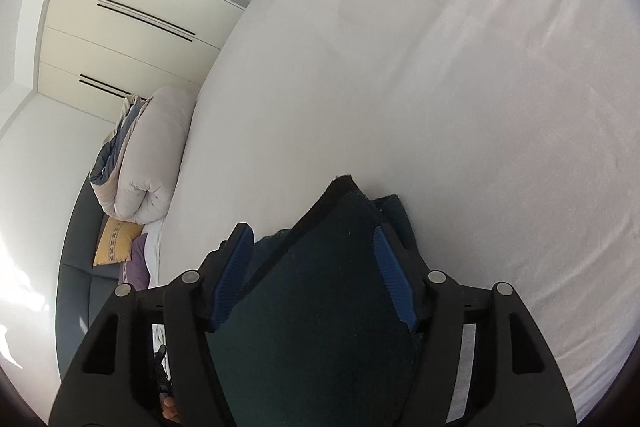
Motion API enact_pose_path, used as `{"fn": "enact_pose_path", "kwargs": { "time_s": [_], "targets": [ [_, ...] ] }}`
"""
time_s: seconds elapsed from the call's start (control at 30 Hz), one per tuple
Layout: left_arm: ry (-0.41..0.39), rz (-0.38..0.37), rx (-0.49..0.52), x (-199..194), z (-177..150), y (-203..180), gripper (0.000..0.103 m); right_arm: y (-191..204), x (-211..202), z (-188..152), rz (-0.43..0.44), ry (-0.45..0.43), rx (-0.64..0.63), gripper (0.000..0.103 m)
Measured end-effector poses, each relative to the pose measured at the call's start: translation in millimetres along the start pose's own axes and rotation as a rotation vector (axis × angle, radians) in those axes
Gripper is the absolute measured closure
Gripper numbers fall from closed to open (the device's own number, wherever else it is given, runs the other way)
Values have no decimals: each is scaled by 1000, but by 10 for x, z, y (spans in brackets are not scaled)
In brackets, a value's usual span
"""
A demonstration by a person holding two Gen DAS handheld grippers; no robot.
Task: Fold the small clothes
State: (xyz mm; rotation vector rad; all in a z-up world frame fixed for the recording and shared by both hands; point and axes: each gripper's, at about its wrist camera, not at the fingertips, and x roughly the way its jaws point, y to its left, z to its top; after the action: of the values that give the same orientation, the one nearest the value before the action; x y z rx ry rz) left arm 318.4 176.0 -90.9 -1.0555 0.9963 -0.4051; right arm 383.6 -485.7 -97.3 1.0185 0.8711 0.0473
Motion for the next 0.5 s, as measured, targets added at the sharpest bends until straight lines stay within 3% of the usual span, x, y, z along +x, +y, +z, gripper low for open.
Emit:
{"fn": "enact_pose_path", "kwargs": {
  "time_s": [0.23,0.33,0.5],
  "targets": [
    [-54,94,104,-337,-312,-81,42,11,-429,-274,-37,-36,-101,41],
    [-26,135,139,-360,-552,-77,42,-9,-702,-621,-89,-33,-154,41],
    [21,241,230,-251,-875,-128,42,-107,-811,-1038,-187,4,-239,41]
  ]
}}
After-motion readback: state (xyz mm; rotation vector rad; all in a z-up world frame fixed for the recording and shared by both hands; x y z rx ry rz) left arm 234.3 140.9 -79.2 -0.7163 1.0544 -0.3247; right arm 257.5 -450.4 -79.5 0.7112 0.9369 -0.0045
